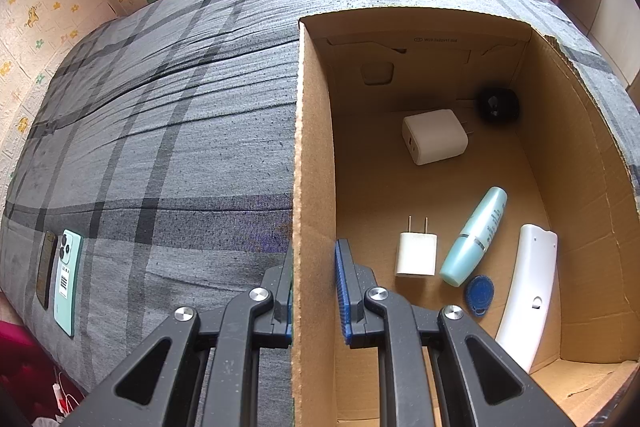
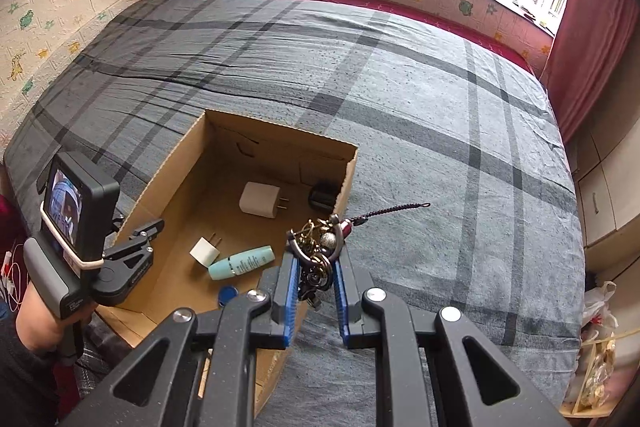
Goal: Organize rigid objects
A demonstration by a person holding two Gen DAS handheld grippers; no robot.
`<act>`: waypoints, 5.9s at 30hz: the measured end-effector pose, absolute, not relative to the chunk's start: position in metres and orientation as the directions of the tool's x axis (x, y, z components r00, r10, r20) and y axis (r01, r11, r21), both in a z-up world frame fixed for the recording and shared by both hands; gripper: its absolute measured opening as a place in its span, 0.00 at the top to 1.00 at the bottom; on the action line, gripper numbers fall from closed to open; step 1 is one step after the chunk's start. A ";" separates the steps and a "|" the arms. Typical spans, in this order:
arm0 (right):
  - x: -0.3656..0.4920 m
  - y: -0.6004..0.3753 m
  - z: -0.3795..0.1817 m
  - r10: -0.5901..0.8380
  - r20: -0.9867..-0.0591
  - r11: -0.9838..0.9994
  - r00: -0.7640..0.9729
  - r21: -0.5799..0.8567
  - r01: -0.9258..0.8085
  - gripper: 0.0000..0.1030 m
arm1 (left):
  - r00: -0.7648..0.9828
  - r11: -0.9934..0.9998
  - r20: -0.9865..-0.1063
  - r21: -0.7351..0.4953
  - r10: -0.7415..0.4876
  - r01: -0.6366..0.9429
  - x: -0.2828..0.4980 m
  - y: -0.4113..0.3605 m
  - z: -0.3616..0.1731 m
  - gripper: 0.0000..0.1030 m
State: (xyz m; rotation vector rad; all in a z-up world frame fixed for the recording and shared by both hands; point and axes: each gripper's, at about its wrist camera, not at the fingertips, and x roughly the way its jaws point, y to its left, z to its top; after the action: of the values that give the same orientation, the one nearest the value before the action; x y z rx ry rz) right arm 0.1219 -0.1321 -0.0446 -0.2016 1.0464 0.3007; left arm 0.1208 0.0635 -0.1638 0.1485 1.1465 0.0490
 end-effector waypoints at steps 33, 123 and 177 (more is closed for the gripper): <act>0.173 -0.049 -0.171 0.124 -0.959 0.940 0.257 0.031 -0.338 0.84 | 0.411 0.991 -0.906 0.123 0.096 0.041 0.122 0.066 -0.165 0.83; 0.080 -0.136 -0.064 0.082 -0.873 0.993 0.480 0.028 -0.118 0.00 | 0.469 0.991 -0.876 0.135 0.110 0.019 0.069 0.041 -0.093 0.00; 0.017 -0.160 0.003 0.077 -0.806 0.995 0.587 0.023 -0.099 0.00 | 0.600 0.993 -0.798 0.109 0.058 0.049 0.000 -0.006 -0.002 0.00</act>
State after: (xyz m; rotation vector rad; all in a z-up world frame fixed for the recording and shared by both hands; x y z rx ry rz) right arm 0.0174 -0.1598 0.0035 -0.0256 0.9377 0.1023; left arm 0.0005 -0.0065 -0.0015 0.1238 0.9275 0.0051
